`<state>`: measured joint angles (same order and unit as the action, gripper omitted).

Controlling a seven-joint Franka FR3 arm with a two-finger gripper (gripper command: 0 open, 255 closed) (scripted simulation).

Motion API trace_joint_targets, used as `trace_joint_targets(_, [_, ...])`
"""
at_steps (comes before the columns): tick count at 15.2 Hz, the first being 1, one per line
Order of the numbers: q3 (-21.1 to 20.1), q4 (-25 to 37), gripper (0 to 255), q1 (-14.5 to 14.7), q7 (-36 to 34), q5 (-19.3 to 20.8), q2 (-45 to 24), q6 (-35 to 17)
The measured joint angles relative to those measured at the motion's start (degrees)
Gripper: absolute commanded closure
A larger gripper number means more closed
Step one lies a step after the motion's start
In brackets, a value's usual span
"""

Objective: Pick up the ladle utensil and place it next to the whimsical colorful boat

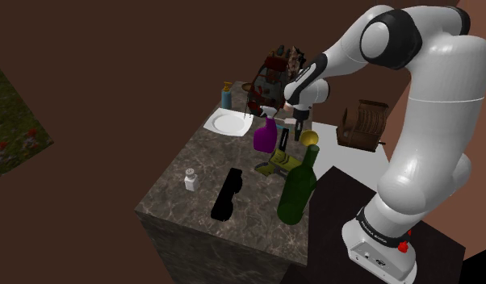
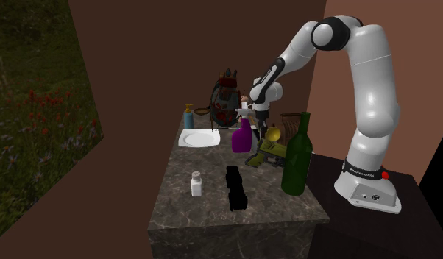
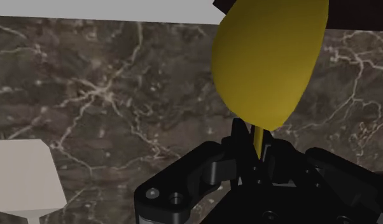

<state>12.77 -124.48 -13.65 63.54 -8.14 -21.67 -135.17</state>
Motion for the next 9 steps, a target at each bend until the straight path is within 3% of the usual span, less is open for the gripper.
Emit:
trace_joint_targets(1, [0.0,0.0,0,0.0,0.0,0.0,0.0,0.0])
trace_joint_targets(7, [0.0,0.0,0,0.0,0.0,0.0,0.0,0.0])
trace_joint_targets(9, [0.3,0.9,0,0.1,-0.4,0.6,1.4,2.2])
